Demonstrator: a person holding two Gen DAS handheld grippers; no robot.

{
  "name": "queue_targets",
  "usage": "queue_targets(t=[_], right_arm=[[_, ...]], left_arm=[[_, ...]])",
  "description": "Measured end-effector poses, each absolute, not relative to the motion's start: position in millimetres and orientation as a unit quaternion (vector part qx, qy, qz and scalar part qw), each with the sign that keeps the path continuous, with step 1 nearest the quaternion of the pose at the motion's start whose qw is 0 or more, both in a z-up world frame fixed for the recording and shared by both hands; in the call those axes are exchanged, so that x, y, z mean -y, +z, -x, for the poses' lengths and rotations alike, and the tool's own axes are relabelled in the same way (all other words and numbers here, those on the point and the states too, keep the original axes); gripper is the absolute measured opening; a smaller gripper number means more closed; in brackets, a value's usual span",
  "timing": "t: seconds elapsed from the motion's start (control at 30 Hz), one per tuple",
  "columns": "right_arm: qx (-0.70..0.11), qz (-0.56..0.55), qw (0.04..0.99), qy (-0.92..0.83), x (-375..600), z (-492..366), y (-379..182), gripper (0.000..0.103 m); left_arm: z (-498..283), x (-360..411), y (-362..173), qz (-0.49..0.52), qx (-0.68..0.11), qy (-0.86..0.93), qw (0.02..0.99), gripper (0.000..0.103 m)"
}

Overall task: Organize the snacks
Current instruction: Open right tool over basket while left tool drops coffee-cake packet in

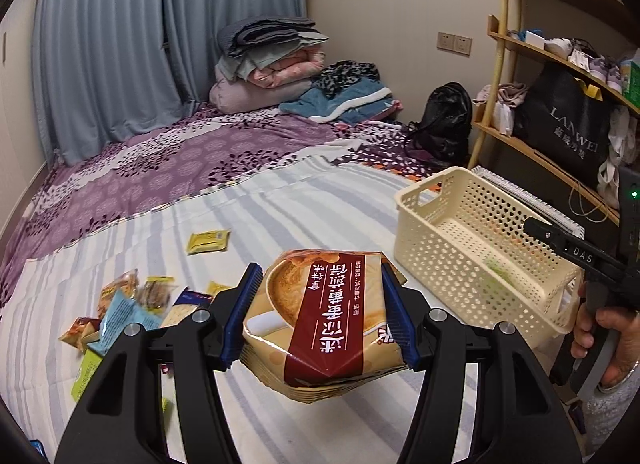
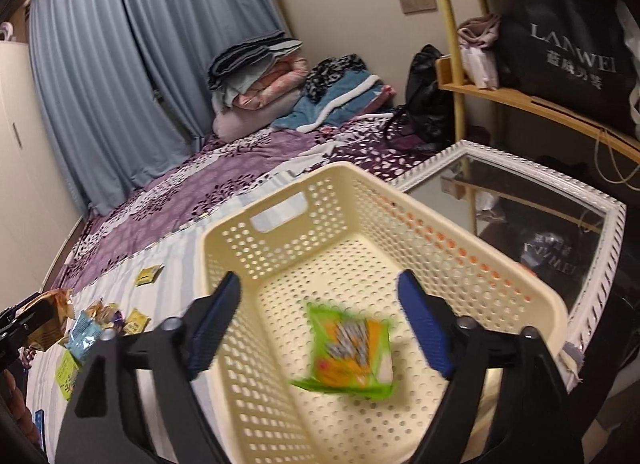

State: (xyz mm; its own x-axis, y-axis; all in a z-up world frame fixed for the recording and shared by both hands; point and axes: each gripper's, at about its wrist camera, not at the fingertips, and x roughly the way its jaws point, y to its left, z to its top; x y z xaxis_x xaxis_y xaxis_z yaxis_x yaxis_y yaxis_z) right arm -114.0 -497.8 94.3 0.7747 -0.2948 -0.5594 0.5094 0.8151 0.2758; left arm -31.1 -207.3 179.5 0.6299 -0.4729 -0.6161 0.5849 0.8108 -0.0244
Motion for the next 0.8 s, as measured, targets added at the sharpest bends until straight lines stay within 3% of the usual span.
queue_targets(t=[0.8], right_arm=[[-0.240, -0.211, 0.909, -0.266, 524.2, 152.1, 95.4, 0.089]], left_arm=[[35.6, 350.5, 191.6, -0.108, -0.310, -0.428, 0.842, 0.060]])
